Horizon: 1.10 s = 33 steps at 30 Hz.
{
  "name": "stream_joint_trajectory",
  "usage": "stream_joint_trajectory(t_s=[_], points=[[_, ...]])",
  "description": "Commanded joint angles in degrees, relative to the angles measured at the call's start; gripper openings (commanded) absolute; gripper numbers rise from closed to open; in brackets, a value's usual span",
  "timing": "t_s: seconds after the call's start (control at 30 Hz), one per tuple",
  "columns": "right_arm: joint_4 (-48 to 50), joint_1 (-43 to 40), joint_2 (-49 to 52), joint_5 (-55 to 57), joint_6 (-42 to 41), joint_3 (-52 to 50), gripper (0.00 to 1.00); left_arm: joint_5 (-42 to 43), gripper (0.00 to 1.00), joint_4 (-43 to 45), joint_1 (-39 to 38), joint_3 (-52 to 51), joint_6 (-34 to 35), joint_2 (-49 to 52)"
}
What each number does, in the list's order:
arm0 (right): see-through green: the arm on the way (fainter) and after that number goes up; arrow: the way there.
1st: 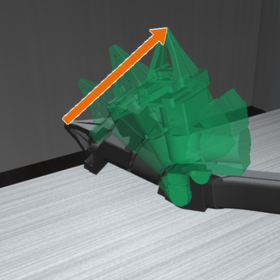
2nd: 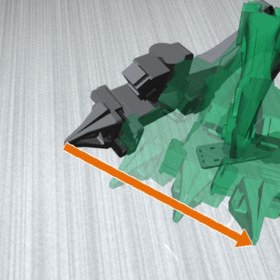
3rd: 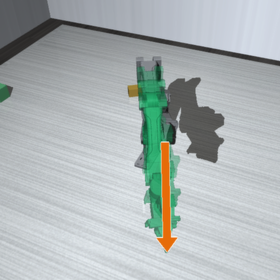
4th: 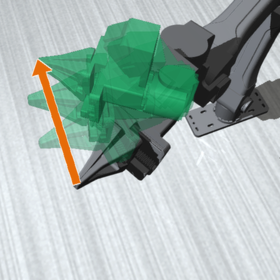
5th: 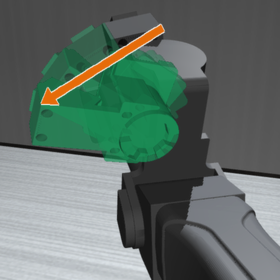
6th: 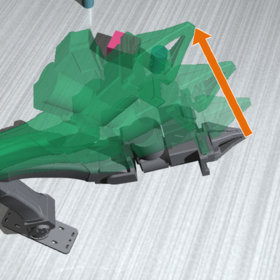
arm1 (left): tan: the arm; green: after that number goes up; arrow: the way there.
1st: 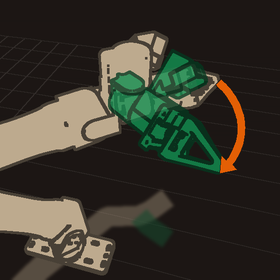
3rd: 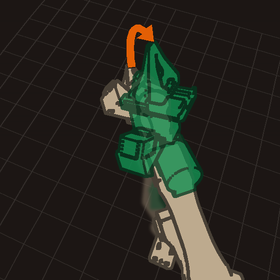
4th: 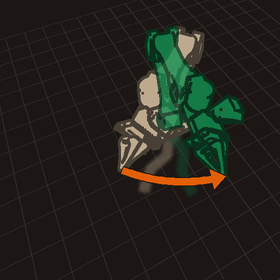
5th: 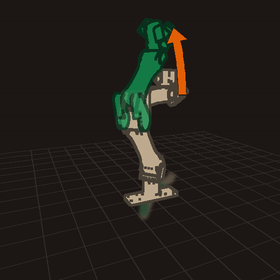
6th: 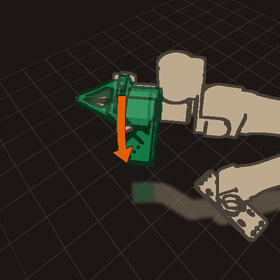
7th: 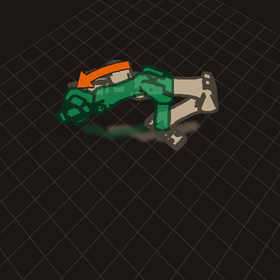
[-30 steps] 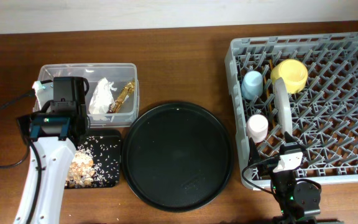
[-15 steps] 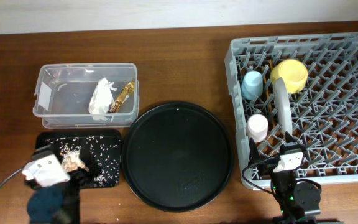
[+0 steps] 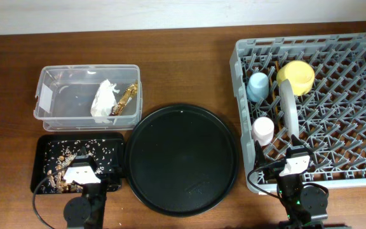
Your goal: Sort waste into correct bins and load items into the dishwasher rack
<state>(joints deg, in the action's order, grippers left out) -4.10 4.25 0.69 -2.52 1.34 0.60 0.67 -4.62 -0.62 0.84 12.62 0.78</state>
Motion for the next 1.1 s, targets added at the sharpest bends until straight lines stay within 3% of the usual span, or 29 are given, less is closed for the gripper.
stream_joint_trajectory(t_s=[0.0,0.2,1.07], points=[[-0.2,-0.2,-0.4,0.4,-0.1,-0.3,0.99,0.6,0.99,-0.1,-0.1,-0.4,-8.0,-0.5],[-0.2,-0.2,-0.4,0.4,-0.1,-0.3,0.99,-0.6,0.99,-0.2,-0.1,-0.4,-13.6,-0.5],[-0.2,-0.2,-0.3,0.4,-0.1,-0.3,0.99,-0.6,0.99,-0.2,-0.1,-0.3,-13.6,-0.5]])
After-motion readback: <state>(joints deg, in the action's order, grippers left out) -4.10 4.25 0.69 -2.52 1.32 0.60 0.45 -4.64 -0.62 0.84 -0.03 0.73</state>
